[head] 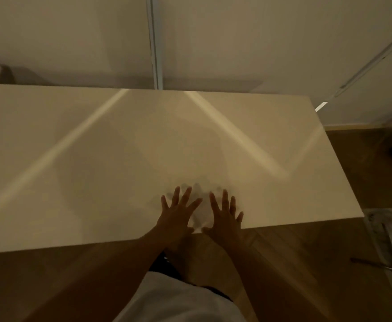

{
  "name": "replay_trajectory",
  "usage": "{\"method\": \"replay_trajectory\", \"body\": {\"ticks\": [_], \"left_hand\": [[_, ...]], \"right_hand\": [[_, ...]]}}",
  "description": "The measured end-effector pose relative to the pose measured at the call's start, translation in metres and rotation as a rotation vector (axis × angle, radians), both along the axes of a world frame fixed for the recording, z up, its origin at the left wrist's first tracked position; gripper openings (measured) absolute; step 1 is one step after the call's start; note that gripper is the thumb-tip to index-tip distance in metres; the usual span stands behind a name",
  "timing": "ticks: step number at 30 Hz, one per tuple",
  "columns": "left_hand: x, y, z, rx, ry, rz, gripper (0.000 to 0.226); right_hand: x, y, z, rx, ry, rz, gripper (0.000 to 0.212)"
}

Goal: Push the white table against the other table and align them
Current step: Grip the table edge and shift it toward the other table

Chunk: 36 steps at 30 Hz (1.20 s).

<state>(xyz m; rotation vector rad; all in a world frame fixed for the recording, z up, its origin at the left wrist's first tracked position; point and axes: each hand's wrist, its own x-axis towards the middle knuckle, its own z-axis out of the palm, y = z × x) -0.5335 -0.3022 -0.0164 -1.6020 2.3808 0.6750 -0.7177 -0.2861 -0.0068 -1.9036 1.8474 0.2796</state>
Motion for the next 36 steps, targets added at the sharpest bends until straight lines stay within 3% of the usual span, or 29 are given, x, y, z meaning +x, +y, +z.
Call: {"method": "replay_trajectory", "body": {"ticks": [9, 15, 21, 23, 31, 36], "left_hand": [[-0.072, -0.029, -0.004, 0.121, -0.004, 0.014, 0.108], [-0.122, -0.017, -0.017, 0.112, -0.012, 0.202, 0.118], [-0.187, -0.006, -0.008, 0.049, 0.013, 0.218, 0.106], [-0.204, -0.011, -0.013, 0.063, -0.011, 0.257, 0.1], [-0.215, -0.013, -0.011, 0.128, -0.072, 0.319, 0.113], [-0.216, -0.014, -0.017, 0.092, -0.071, 0.382, 0.101]], "right_hand": [[-0.087, -0.027, -0.014, 0.053, 0.009, 0.128, 0.122], [-0.133, -0.045, -0.022, 0.043, 0.006, 0.292, 0.125], [-0.182, -0.049, -0.026, 0.035, 0.018, 0.307, 0.125], [-0.19, -0.053, -0.026, 0.042, 0.009, 0.318, 0.126], [-0.193, -0.053, -0.025, 0.0, -0.045, 0.286, 0.119], [-0.192, -0.056, -0.029, 0.0, -0.083, 0.307, 0.123]]}}
